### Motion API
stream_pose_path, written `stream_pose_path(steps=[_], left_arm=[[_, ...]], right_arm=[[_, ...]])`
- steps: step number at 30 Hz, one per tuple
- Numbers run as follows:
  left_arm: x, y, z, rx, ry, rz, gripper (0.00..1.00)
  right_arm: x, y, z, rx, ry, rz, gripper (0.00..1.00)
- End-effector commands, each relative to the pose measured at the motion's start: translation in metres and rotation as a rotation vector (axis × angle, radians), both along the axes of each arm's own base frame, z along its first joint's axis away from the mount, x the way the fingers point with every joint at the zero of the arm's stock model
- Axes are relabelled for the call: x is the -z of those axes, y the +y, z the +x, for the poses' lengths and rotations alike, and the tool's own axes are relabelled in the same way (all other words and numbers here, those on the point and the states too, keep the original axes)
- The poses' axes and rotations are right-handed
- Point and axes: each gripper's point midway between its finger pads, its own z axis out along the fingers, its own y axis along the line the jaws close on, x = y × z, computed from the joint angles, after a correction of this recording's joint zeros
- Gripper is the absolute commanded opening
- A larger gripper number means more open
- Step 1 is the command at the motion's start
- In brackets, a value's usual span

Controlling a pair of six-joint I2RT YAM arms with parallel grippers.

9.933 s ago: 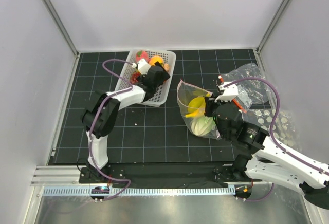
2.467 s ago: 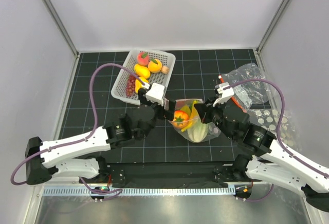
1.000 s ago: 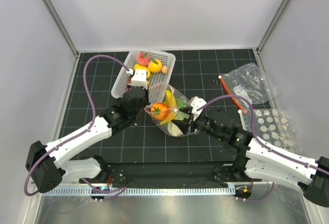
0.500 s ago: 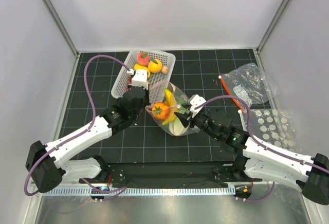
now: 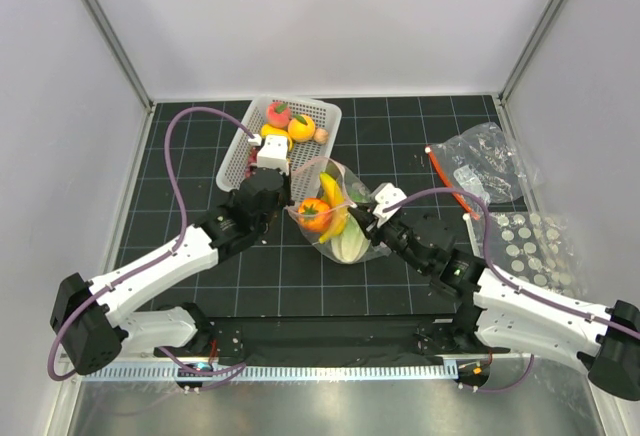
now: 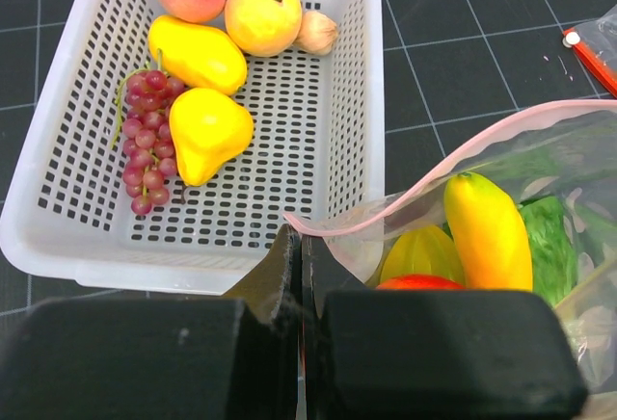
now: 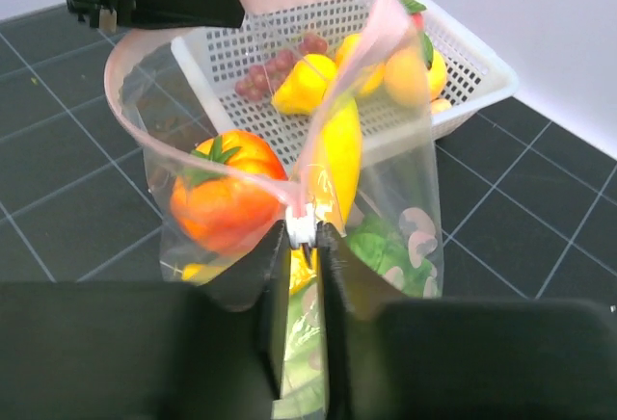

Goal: Place the food in the zip-top bag and seal the zipper
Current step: Adjust the zipper food storage bag at the center of the board.

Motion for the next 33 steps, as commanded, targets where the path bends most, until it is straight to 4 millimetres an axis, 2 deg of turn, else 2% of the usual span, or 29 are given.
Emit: stream_pose_path(steps=[1, 3, 4, 5, 6, 7, 8, 9, 10, 12, 13, 14, 15, 17, 18, 21, 23, 24, 25, 26, 27, 28, 29, 31, 32, 33], left_arm=[[-0.012, -0.003, 0.002, 0.004, -0.017, -0.035, 0.00], [-0.014, 0.000, 0.002, -0.010, -0.025, -0.026, 0.00], [-0.014, 0.003, 0.003, -0.024, -0.029, -0.008, 0.00], [-0.015, 0.007, 0.004, -0.036, -0.032, 0.006, 0.00], [-0.016, 0.009, 0.005, -0.050, -0.042, 0.019, 0.00], [-0.017, 0.012, 0.005, -0.065, -0.045, 0.028, 0.00], [-0.018, 0.014, 0.005, -0.077, -0.049, 0.033, 0.00], [-0.020, 0.015, 0.005, -0.087, -0.055, 0.035, 0.00], [-0.021, 0.016, 0.005, -0.092, -0.057, 0.035, 0.00], [-0.025, 0.020, 0.005, -0.117, -0.064, 0.039, 0.00], [-0.028, 0.022, 0.005, -0.127, -0.069, 0.038, 0.00], [-0.030, 0.024, 0.004, -0.139, -0.070, 0.041, 0.00], [-0.033, 0.030, 0.004, -0.171, -0.076, 0.046, 0.00], [-0.038, 0.034, 0.001, -0.189, -0.081, 0.048, 0.01], [-0.040, 0.033, -0.001, -0.190, -0.086, 0.050, 0.00], [-0.048, 0.032, -0.006, -0.199, -0.110, 0.048, 0.00], [-0.051, 0.030, -0.009, -0.210, -0.121, 0.061, 0.00], [-0.051, 0.030, -0.009, -0.215, -0.123, 0.062, 0.01], [-0.049, 0.030, -0.008, -0.219, -0.121, 0.065, 0.01], [-0.049, 0.032, -0.007, -0.229, -0.122, 0.069, 0.01], [-0.047, 0.032, -0.006, -0.237, -0.119, 0.080, 0.01], [-0.046, 0.034, -0.007, -0.246, -0.116, 0.087, 0.01], [-0.046, 0.037, -0.006, -0.264, -0.117, 0.091, 0.01], [-0.043, 0.038, -0.007, -0.273, -0.112, 0.102, 0.01], [-0.043, 0.039, -0.006, -0.278, -0.112, 0.103, 0.02], [-0.041, 0.039, -0.007, -0.278, -0.110, 0.106, 0.02]], right_arm=[[-0.028, 0.005, 0.000, -0.016, -0.033, 0.060, 0.15], [-0.036, 0.006, -0.004, -0.033, -0.026, 0.078, 0.05], [-0.032, 0.006, -0.007, -0.043, -0.002, 0.064, 0.01], [-0.035, 0.006, -0.010, -0.046, 0.030, 0.084, 0.01], [-0.050, 0.004, -0.010, -0.039, 0.037, 0.107, 0.01], [-0.039, 0.000, -0.012, -0.025, 0.098, 0.064, 0.01], [-0.045, -0.003, -0.015, -0.017, 0.128, 0.071, 0.01], [-0.060, -0.007, -0.016, -0.002, 0.145, 0.090, 0.01], [-0.052, -0.014, -0.019, 0.016, 0.191, 0.046, 0.01], [-0.071, -0.027, -0.023, 0.056, 0.208, 0.075, 0.01], [-0.066, -0.036, -0.026, 0.078, 0.235, 0.052, 0.01], [-0.074, -0.042, -0.027, 0.102, 0.241, 0.079, 0.01], [-0.072, -0.054, -0.026, 0.158, 0.267, 0.082, 0.01], [-0.079, -0.062, -0.028, 0.187, 0.287, 0.094, 0.01], [-0.071, -0.065, -0.029, 0.208, 0.316, 0.070, 0.01], [-0.070, -0.062, -0.031, 0.193, 0.341, 0.047, 0.01], [-0.064, -0.050, -0.037, 0.119, 0.357, 0.018, 0.01], [-0.066, -0.043, -0.038, 0.086, 0.345, 0.031, 0.24], [-0.068, -0.036, -0.045, 0.019, 0.327, 0.032, 0.39], [-0.056, -0.032, -0.046, -0.003, 0.327, 0.019, 0.53], [-0.061, -0.027, -0.045, -0.025, 0.297, 0.050, 0.65], [-0.059, -0.026, -0.044, -0.034, 0.279, 0.048, 0.69], [-0.046, -0.026, -0.042, -0.023, 0.279, 0.030, 0.70], [-0.045, -0.024, -0.034, 0.000, 0.244, 0.046, 0.72], [-0.035, -0.024, -0.031, 0.011, 0.241, 0.031, 0.72], [-0.042, -0.020, -0.028, 0.003, 0.212, 0.059, 0.72]])
